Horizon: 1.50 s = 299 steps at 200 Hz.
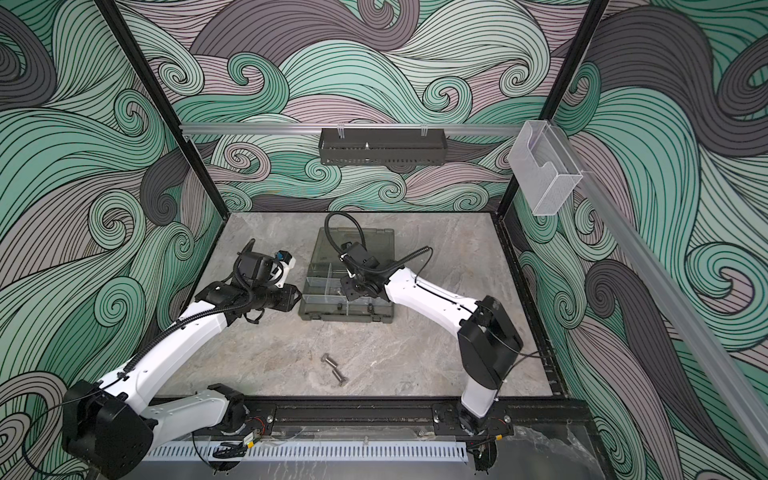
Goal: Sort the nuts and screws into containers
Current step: 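Grasp a silver hex bolt with the left gripper while the right gripper withdraws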
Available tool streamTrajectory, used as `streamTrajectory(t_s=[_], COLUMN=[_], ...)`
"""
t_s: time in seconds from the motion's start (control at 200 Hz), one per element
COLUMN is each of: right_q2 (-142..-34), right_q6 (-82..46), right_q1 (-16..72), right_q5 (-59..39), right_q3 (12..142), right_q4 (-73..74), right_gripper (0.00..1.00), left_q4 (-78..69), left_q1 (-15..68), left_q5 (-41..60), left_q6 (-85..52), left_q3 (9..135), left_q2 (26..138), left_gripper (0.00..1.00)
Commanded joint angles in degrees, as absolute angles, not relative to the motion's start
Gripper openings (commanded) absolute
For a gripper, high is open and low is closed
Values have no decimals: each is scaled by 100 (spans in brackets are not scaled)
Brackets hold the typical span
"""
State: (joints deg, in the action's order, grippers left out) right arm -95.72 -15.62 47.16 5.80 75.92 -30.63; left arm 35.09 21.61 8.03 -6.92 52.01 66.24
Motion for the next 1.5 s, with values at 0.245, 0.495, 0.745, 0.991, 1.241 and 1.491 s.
streamTrajectory(t_s=[0.245, 0.495, 0.745, 0.991, 1.241, 1.491], right_q2=[-7303, -6117, -5366, -5063, -4968, -4781], right_q6=[-2078, -2281, -2360, -2465, -2526, -2644], right_q1=[4353, 3916, 3561, 3363, 3305, 3254], right_q5=[1014, 987, 846, 682, 632, 598], right_q3=[5528, 4629, 4017, 3713, 3613, 3496], right_q4=[-3001, -2999, -3006, -2999, -3037, -3074], right_gripper=[39, 41, 42, 42, 43, 43], left_q4=[4247, 5049, 5449, 5673, 5726, 5532], left_q1=[3639, 4343, 5361, 6014, 6319, 6363], left_q5=[545, 550, -141, -358, -546, -827], left_q6=[588, 1584, 2260, 2502, 2566, 2514], left_q3=[5453, 6033, 6170, 6321, 6396, 6341], left_q2=[7137, 7903, 8568, 9253, 9784, 10000], left_gripper=[42, 42, 43, 43, 43, 43])
